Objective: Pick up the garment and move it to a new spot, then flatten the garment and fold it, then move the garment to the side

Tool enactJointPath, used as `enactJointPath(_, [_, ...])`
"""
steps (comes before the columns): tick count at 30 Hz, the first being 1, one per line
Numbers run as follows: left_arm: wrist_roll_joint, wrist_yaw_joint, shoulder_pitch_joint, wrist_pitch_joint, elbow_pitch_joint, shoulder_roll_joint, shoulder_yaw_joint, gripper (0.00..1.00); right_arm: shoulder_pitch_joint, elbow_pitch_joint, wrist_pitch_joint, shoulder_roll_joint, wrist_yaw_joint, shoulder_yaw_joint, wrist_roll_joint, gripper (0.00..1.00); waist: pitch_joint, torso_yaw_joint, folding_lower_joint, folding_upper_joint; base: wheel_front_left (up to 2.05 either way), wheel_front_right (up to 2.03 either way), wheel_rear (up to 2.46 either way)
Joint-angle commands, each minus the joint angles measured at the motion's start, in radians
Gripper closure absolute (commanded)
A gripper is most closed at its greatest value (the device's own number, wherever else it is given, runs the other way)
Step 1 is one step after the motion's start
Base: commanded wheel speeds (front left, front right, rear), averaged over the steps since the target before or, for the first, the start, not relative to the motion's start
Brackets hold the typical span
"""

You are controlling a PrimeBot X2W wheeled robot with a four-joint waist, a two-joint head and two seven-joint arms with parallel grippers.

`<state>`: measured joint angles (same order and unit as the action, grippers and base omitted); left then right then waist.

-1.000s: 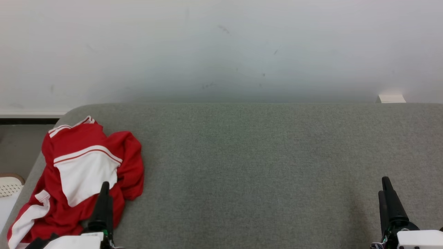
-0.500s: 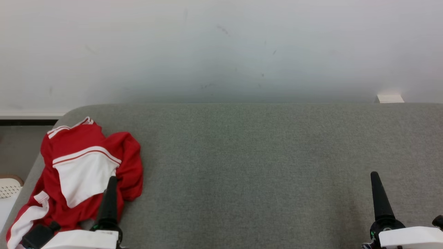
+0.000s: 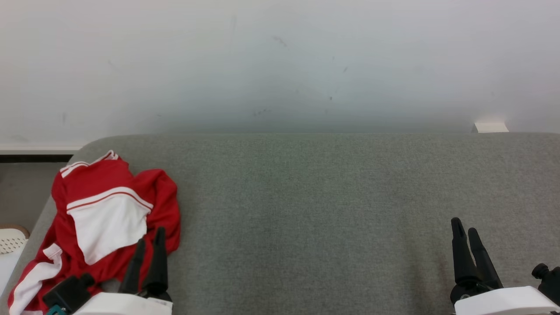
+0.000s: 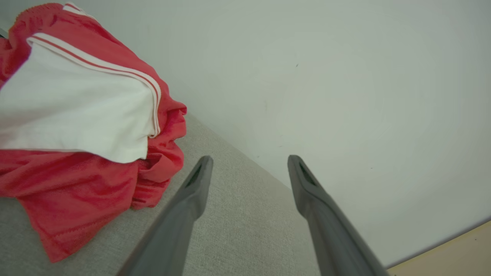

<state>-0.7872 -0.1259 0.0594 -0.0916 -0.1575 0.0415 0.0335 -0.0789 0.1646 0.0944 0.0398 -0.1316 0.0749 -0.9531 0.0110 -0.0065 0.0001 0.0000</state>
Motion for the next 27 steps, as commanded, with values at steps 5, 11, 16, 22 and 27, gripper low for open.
enactJointPath(5, [0.137,0.007,0.000,-0.025,0.013,0.008,-0.013,0.00,-0.013,0.006,0.022,0.012,0.001,0.002,0.150,0.00,0.006,-0.003,-0.0001,0.0000,0.00,0.00,0.00])
enactJointPath(11, [0.228,0.023,-0.002,-0.042,0.005,0.012,-0.023,0.00,-0.009,0.018,0.039,0.012,0.001,0.001,0.248,0.00,0.013,-0.007,-0.0001,0.0000,0.00,0.00,0.00])
enactJointPath(16, [0.293,0.036,-0.008,-0.055,0.002,0.015,-0.034,0.00,-0.007,0.033,0.052,0.012,0.001,0.002,0.312,0.00,0.020,-0.010,-0.0001,0.0000,0.00,0.00,0.00])
enactJointPath(22, [0.346,0.039,-0.018,-0.072,-0.012,0.015,-0.047,0.00,-0.006,0.053,0.068,0.013,0.001,0.005,0.375,0.00,0.027,-0.012,-0.0001,0.0000,0.00,0.00,0.00])
enactJointPath(27, [0.396,0.038,-0.019,-0.084,-0.022,0.016,-0.051,0.00,-0.006,0.059,0.080,0.013,0.001,0.012,0.422,0.00,0.031,-0.013,-0.0001,0.0000,0.00,0.00,0.00])
